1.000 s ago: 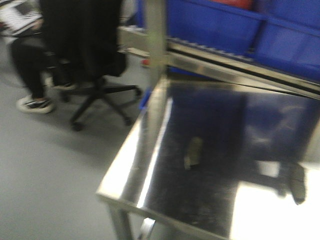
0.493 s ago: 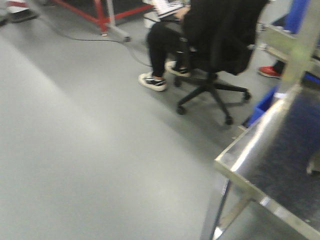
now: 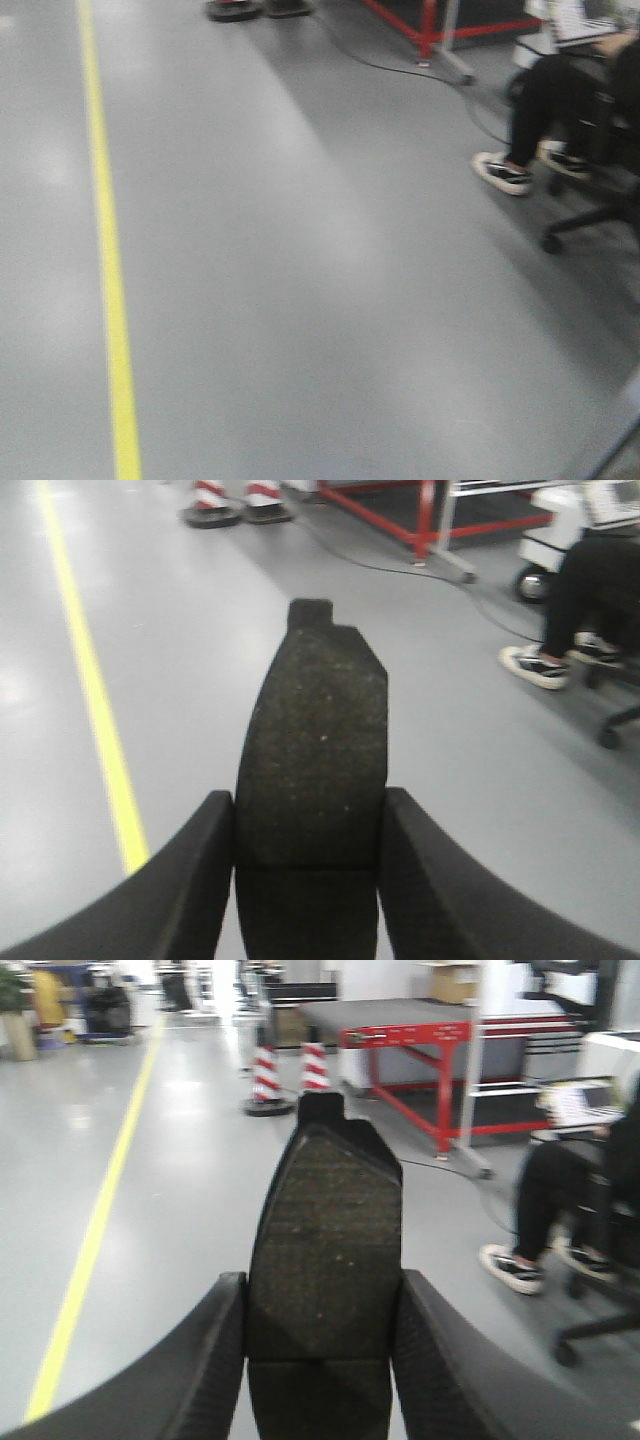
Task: Move and align brake pads A on conveyor
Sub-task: 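Turn the base away from the table holding both pads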
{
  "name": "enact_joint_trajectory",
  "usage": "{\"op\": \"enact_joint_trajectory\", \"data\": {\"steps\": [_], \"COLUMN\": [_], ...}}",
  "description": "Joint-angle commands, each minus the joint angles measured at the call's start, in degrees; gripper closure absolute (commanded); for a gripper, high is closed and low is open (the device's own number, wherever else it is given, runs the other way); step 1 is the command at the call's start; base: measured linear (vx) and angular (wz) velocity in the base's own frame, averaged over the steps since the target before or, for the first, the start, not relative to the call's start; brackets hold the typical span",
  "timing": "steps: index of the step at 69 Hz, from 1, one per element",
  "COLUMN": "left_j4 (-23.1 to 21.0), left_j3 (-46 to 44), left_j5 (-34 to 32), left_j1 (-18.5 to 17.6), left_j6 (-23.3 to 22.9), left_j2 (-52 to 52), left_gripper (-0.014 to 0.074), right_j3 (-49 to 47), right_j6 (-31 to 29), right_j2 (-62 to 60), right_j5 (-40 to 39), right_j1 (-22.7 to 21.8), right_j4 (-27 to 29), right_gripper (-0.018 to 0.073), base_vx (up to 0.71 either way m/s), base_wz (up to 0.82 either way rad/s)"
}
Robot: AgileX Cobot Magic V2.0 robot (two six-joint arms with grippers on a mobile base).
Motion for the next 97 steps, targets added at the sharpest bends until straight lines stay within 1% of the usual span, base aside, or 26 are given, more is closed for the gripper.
{"op": "enact_joint_trajectory", "data": {"steps": [1,20,36,69,77,97], "left_j4": [-0.49,-0.49,-0.49,-0.49,-0.49,-0.49], "left_j3": [-1.75,-1.75,-1.75,-1.75,-1.75,-1.75], "left_j5": [-5.44,-5.39,-5.20,-5.20,-4.87,-1.50], "left_j1": [-0.35,-0.35,-0.35,-0.35,-0.35,-0.35], "left_j6": [-0.20,-0.20,-0.20,-0.20,-0.20,-0.20], "left_j2": [0.24,0.24,0.24,0.24,0.24,0.24], "left_gripper": [0.0602,0.0602,0.0602,0.0602,0.0602,0.0602], "right_j3": [-1.47,-1.47,-1.47,-1.47,-1.47,-1.47], "right_j6": [-0.44,-0.44,-0.44,-0.44,-0.44,-0.44], "right_j2": [0.84,0.84,0.84,0.84,0.84,0.84], "right_j5": [-5.79,-5.89,-5.83,-5.83,-5.83,-5.52], "right_j1": [-0.21,-0.21,-0.14,-0.20,-0.14,-0.14], "right_j4": [-0.30,-0.30,-0.35,-0.35,-0.35,-0.35], "right_gripper": [0.0564,0.0564,0.0564,0.0564,0.0564,0.0564], "base_vx": [-0.18,-0.14,-0.06,0.10,0.29,0.45], "base_wz": [0.90,0.82,0.52,0.22,0.17,-0.08]}}
